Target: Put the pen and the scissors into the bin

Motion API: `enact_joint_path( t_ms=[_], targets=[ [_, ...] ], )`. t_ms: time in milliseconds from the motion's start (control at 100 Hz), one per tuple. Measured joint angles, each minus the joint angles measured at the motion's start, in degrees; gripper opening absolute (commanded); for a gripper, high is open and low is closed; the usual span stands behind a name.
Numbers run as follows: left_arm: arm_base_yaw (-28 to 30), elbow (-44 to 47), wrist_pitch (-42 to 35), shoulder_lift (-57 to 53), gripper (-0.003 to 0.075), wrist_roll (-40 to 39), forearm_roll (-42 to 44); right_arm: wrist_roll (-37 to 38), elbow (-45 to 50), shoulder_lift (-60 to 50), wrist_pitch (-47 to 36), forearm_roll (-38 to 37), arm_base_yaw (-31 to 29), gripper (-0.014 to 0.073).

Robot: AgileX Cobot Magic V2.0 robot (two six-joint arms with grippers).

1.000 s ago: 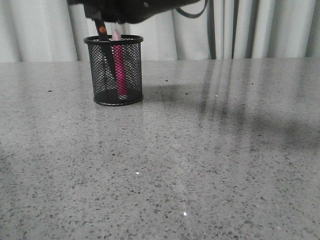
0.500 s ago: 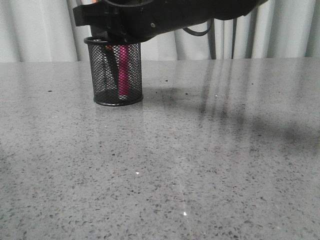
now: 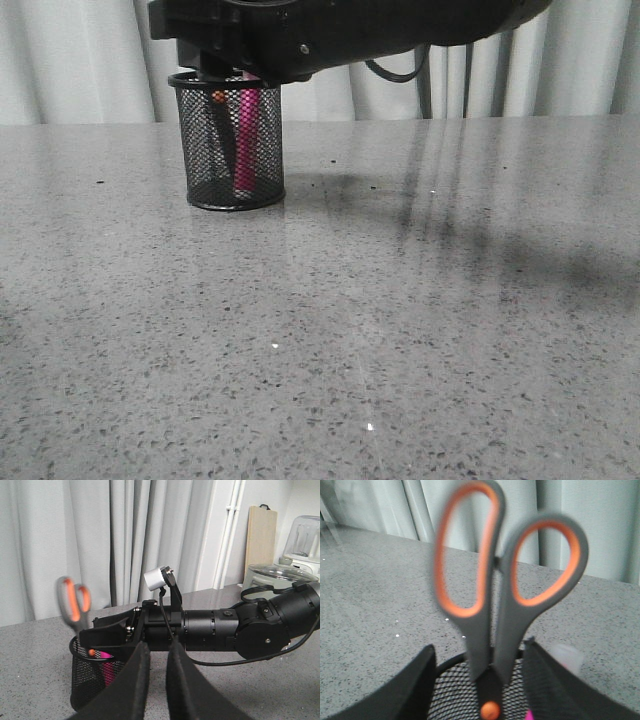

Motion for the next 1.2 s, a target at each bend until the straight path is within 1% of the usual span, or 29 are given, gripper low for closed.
enact_joint_path(
  t_ms=[140,290,350,400,450,460,470,480,490,500,520,530,540,550,590,680,760,810,870,940,1050,1140,1200],
  targets=[
    [0.0,0.0,0.0,0.0,0.0062,0.0,0.0,0.1,0.3,-1.3,-0.5,0.8,0.0,0.0435],
    [0.0,0.0,0.2,0.0,0.0062,0.0,0.0,0.1,0.3,-5.5,-1.0,1.2,0.0,0.0433],
    [0.0,0.0,1.1,0.0,0.0062,0.0,0.0,0.1,0.3,-7.6,-1.0,1.3,0.0,0.0413],
    [0.0,0.0,1.9,0.0,0.0060,0.0,0.0,0.1,0.3,-9.5,-0.6,1.3,0.0,0.0351],
    [0.0,0.0,2.5,0.0,0.0048,0.0,0.0,0.1,0.3,-12.0,0.6,1.3,0.0,0.0245],
    [0.0,0.0,2.5,0.0,0.0044,0.0,0.0,0.1,0.3,-12.7,1.1,1.2,0.0,0.0187],
    [0.0,0.0,2.7,0.0,0.0035,0.0,0.0,0.1,0.3,-13.1,1.4,1.2,0.0,0.0187],
    [0.0,0.0,2.8,0.0,0.0029,0.0,0.0,0.1,0.3,-14.0,2.1,1.0,0.0,0.0144],
    [0.0,0.0,2.8,0.0,0.0018,0.0,0.0,0.1,0.3,-14.4,2.4,1.0,0.0,0.0122],
    [0.0,0.0,3.0,0.0,0.0011,0.0,0.0,0.1,0.3,-15.3,2.8,0.6,0.0,0.0077],
    [0.0,0.0,3.1,0.0,-0.0011,0.0,0.0,0.1,0.3,-16.2,4.1,0.2,0.0,0.0030],
    [0.0,0.0,3.1,-0.1,-0.0018,0.0,0.0,0.1,0.3,-17.2,5.1,0.0,0.0,-0.0015],
    [0.0,0.0,3.2,-0.1,-0.0018,0.0,0.0,0.1,0.3,-17.7,5.6,-0.1,0.0,-0.0038],
    [0.0,0.0,3.3,-0.2,-0.0018,0.0,0.0,0.1,0.3,-18.7,6.6,-0.5,0.0,-0.0081],
    [0.0,0.0,3.5,-0.5,-0.0019,0.0,0.3,0.1,0.3,-21.3,9.5,-1.6,0.0,-0.0066],
    [0.0,0.0,3.7,-2.2,-0.0019,0.0,2.0,0.1,0.3,-28.2,17.7,-4.8,0.0,-0.0066],
    [0.0,0.0,3.7,-4.6,-0.0019,0.0,5.0,0.2,0.8,-35.0,25.1,-9.9,0.0,-0.0066],
    [0.0,0.0,3.6,-6.2,-0.0019,-1.3,7.6,0.2,1.9,-39.2,28.7,-12.6,0.2,-0.0066],
    [0.0,0.0,2.7,-8.3,-0.0019,-5.0,10.8,0.2,4.0,-44.3,31.7,-15.2,0.5,-0.0066],
    [0.0,0.0,1.3,-10.9,-0.0019,-10.3,16.2,0.2,8.1,-51.3,34.1,-16.7,0.5,-0.0066],
    [0.0,0.0,0.6,-14.8,-0.0019,-18.2,26.4,0.2,17.7,-63.3,37.0,-17.6,0.5,-0.0066],
    [0.0,0.0,0.7,-17.2,-0.0019,-21.9,33.1,0.2,26.7,-73.5,39.2,-17.9,0.5,-0.0066],
    [0.0,0.0,0.9,-18.1,-0.0019,-23.1,35.3,0.2,32.7,-80.0,40.3,-18.2,0.5,-0.0066]
  ],
)
